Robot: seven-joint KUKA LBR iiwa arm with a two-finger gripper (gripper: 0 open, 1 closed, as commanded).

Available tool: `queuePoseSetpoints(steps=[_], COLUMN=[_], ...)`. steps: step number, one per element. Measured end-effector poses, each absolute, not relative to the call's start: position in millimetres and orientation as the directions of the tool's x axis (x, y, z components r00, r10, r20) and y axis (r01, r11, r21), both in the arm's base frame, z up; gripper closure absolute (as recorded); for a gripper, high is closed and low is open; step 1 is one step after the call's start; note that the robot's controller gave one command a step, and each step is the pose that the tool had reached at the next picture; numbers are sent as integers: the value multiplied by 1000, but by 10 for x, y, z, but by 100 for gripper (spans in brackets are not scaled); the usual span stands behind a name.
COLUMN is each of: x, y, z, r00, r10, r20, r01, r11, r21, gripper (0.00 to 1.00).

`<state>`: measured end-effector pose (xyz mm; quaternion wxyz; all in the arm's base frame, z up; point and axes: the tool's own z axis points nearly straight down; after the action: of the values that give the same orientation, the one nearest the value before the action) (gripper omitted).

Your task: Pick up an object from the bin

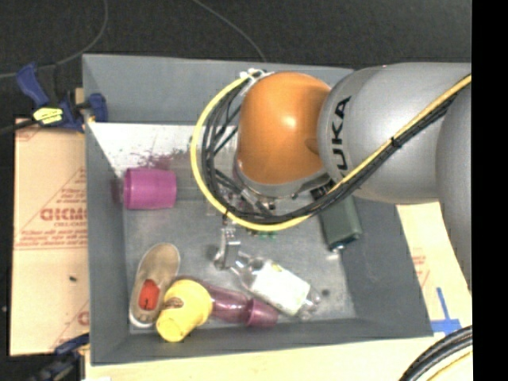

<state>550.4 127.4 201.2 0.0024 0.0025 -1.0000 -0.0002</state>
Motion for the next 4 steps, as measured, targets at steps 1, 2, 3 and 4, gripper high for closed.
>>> queuePoseSetpoints(steps=[1,2,3,4], x=[5519,5136,5173,4715], y=[1264,1635,1658,1878], z=[2060,1338,1530,1363], r00=[-1000,-896,-866,-817], r10=[0,-444,-501,-577], r20=[-3,8,-7,8], r01=[0,-444,-501,-576], r11=[1000,896,866,817], r21=[1,3,0,6], gripper=[0,0,0,0])
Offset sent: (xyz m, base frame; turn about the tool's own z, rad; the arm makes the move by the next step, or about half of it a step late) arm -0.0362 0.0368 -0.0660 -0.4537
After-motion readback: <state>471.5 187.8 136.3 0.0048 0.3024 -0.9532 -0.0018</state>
